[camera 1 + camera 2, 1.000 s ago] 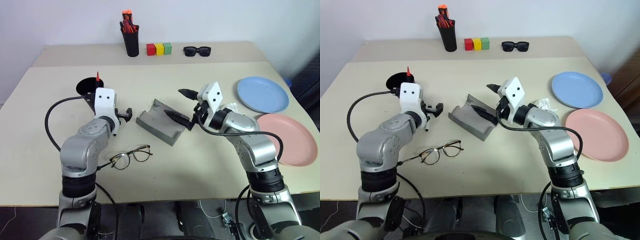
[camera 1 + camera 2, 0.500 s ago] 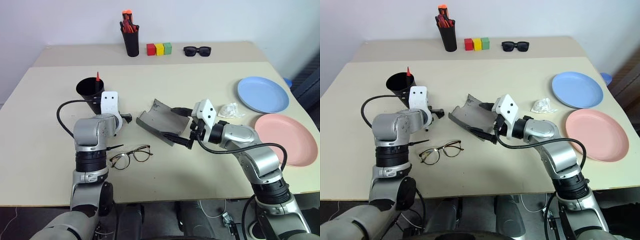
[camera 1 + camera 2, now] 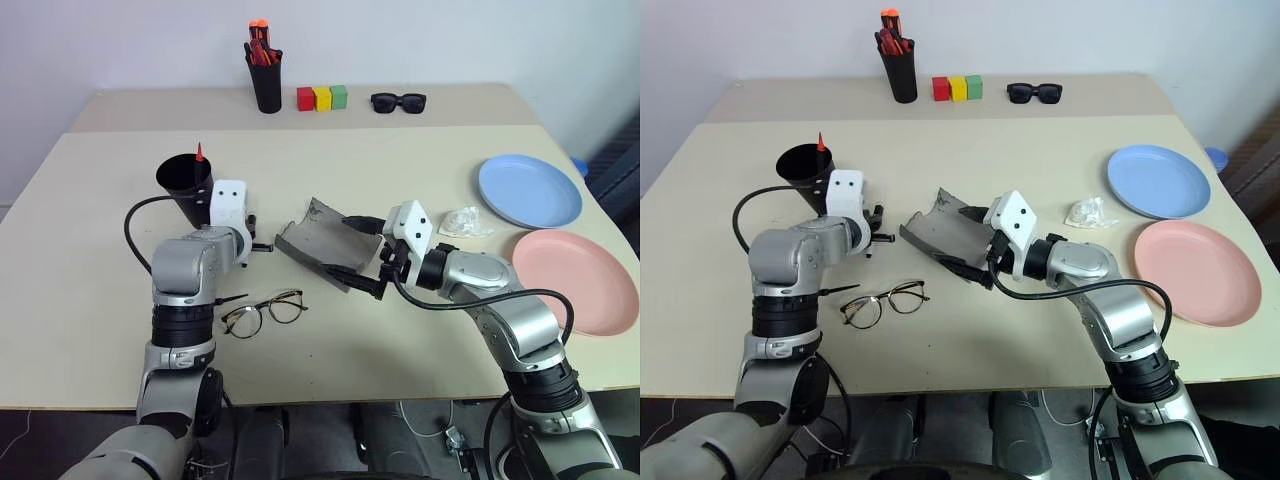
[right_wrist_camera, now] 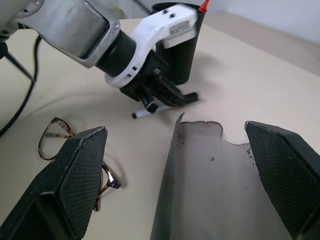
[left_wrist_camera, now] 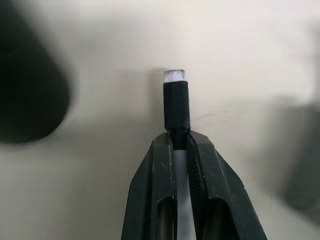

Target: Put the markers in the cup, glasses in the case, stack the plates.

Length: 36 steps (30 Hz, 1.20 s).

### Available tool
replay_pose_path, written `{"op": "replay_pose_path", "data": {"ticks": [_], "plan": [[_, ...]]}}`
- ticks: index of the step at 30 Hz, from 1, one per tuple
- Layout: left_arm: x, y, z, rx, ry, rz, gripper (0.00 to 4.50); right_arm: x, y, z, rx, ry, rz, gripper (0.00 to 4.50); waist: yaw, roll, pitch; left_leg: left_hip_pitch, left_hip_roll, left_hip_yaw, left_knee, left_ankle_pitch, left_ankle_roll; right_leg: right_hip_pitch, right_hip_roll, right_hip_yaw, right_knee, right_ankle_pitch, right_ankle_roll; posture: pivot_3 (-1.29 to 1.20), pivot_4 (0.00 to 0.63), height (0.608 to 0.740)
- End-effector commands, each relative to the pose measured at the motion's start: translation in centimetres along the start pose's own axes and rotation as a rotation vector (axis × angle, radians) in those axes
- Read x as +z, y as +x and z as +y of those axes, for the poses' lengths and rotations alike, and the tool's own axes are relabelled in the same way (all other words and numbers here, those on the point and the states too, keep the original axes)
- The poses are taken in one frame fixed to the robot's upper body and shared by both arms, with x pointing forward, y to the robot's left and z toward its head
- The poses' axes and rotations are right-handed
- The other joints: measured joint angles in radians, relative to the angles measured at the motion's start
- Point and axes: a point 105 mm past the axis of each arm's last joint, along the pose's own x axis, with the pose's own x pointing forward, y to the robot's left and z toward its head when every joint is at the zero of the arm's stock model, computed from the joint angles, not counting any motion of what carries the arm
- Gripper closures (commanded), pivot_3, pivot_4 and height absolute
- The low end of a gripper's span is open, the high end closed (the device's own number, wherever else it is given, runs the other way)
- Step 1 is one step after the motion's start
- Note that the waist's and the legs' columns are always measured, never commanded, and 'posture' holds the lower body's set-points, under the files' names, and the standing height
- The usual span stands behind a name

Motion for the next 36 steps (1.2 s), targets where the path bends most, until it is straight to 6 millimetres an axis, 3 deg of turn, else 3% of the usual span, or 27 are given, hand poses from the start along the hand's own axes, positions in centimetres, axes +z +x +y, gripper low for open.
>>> {"op": "replay_pose_path", "data": {"ticks": [1, 3, 4, 8, 12, 14, 26, 36], "plan": [[5.7, -2.8, -3.1, -0.151, 0.212, -0.385, 4.37, 1.5, 0.1, 0.2, 0.011, -0.042, -0.043, 0.00, -0.003, 0.000, 0.000, 0.000, 0.000, 0.000, 0.000, 0.000, 0.000, 0.000, 0.000, 0.000, 0.000, 0.000, 0.000, 0.00, 0.150, 0.740], [8.4, -5.2, -4.3, -0.264, 0.191, -0.593, 4.37, 1.7, 0.2, -0.1, -0.004, -0.053, -0.051, 0.00, 0.000, 0.000, 0.000, 0.000, 0.000, 0.000, 0.000, 0.000, 0.000, 0.000, 0.000, 0.000, 0.000, 0.000, 0.000, 0.00, 0.150, 0.740], [9.8, -6.2, -4.0, -0.252, 0.179, -0.685, 4.37, 2.1, 0.3, -0.5, -0.021, -0.059, -0.065, 0.00, 0.002, 0.000, 0.000, 0.000, 0.000, 0.000, 0.000, 0.000, 0.000, 0.000, 0.000, 0.000, 0.000, 0.000, 0.000, 0.00, 0.150, 0.740], [12.4, -7.3, 1.1, 0.041, 0.151, -0.836, 4.37, 4.2, 1.5, -2.7, -0.145, -0.085, -0.147, 0.00, -0.006, 0.000, 0.000, 0.000, 0.000, 0.001, 0.000, 0.000, 0.000, 0.000, 0.000, 0.000, 0.000, 0.000, -0.001, 0.00, 0.150, 0.740], [12.5, -8.4, 6.9, 0.395, 0.152, -0.899, 4.37, 6.1, 3.5, -2.6, -0.161, -0.082, -0.224, 0.00, -0.004, 0.001, 0.000, 0.001, 0.000, 0.001, -0.001, 0.000, 0.000, 0.000, 0.000, 0.001, 0.000, 0.000, -0.001, 0.00, 0.150, 0.740], [12.0, -8.2, 8.3, 0.448, 0.105, -0.894, 4.37, 6.7, 4.1, -2.2, -0.152, -0.077, -0.254, 0.00, -0.001, 0.001, 0.000, 0.000, 0.000, 0.000, 0.000, 0.000, 0.000, -0.001, 0.000, 0.000, 0.000, 0.000, 0.000, 0.00, 0.150, 0.740], [10.7, -5.6, 8.2, 0.413, 0.065, -0.869, 4.37, 7.1, 5.5, -0.7, -0.103, -0.046, -0.294, 0.00, 0.021, 0.000, 0.000, -0.001, 0.000, 0.000, 0.000, 0.000, 0.000, -0.001, 0.000, 0.000, 0.000, 0.001, 0.001, 0.00, 0.150, 0.740], [10.3, -5.5, 8.0, 0.416, 0.066, -0.868, 4.37, 6.8, 5.3, -0.6, -0.110, -0.041, -0.282, 0.00, 0.020, 0.000, 0.000, -0.001, 0.000, 0.000, 0.000, 0.000, 0.000, -0.001, 0.000, 0.000, 0.000, 0.001, 0.001, 0.00, 0.150, 0.740]]}}
